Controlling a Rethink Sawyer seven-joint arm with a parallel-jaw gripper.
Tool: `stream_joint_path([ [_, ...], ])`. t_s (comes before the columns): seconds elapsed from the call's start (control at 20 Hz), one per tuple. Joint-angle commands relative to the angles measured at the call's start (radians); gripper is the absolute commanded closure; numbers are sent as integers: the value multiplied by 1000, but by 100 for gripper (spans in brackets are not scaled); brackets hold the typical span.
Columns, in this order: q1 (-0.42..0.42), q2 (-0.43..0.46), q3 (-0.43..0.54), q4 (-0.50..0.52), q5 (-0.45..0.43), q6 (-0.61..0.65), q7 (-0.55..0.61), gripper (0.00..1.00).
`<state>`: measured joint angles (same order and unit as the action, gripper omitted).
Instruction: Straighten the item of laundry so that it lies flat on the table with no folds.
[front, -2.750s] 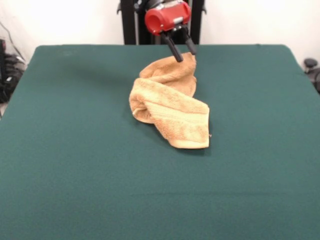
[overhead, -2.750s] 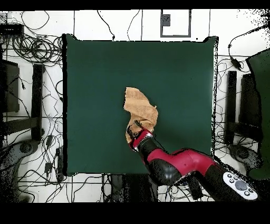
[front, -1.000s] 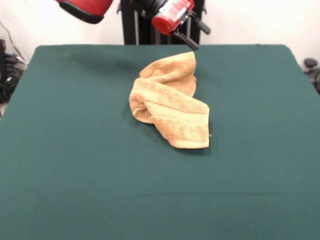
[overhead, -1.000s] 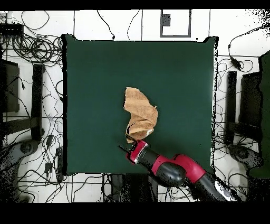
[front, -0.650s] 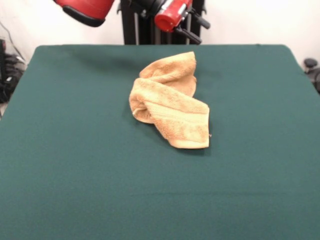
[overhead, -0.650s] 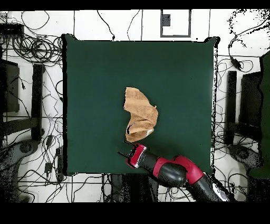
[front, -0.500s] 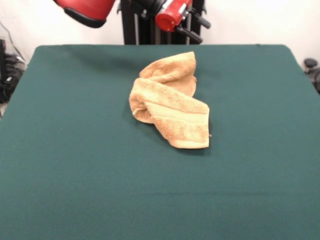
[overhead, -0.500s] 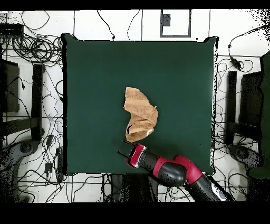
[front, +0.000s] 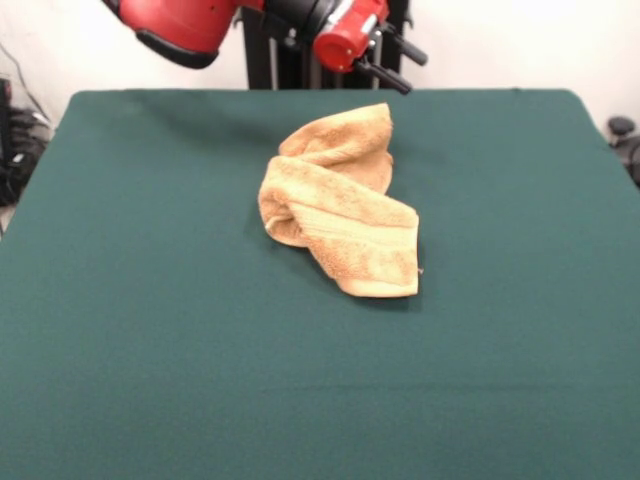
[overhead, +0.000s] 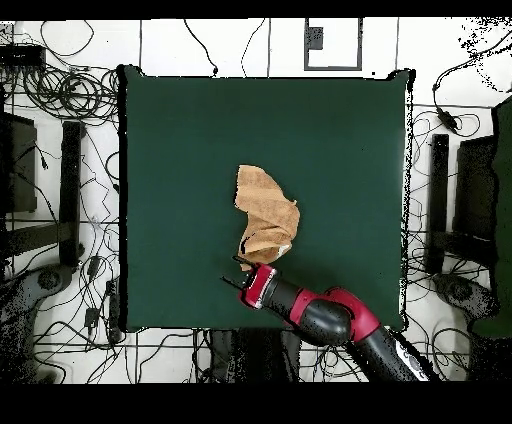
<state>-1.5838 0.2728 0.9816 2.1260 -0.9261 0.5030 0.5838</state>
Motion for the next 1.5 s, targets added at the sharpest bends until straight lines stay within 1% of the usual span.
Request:
stream_joint_path([
  [0.05, 81, -69, 56, -174, 7, 83, -182, 0],
  [0.15, 97, -143, 63, -164, -6, 75, -135, 0],
  [0.25, 114, -211, 78, -159, -3, 94, -123, 0],
  [0.4, 129, -318, 107, -142, 16, 133, -131, 0],
  [0.55, 125, -456, 166, -105, 27, 157, -153, 0],
  [0.75, 119, -635, 237, -68, -3, 158, -196, 0],
  [0.8, 127, -655, 236, -75, -12, 168, -217, 0],
  [0.95, 150, -670, 219, -80, -76, 123, -234, 0],
  [1.0, 155, -684, 218, -65, -106, 87, -213, 0],
  [1.1, 165, -743, 219, -22, -156, 5, -108, 0],
  [1.15, 178, -790, 222, 1, -178, -34, -36, 0],
  [1.2, 210, -834, 205, 21, -224, -79, 50, 0],
  [1.3, 277, -951, 188, 62, -286, -154, 218, 0],
  [1.35, 304, -1003, 178, 80, -306, -187, 281, 0],
  [1.4, 323, -1041, 165, 95, -320, -219, 321, 0],
  [1.5, 352, -1040, 125, 82, -322, -246, 327, 0],
])
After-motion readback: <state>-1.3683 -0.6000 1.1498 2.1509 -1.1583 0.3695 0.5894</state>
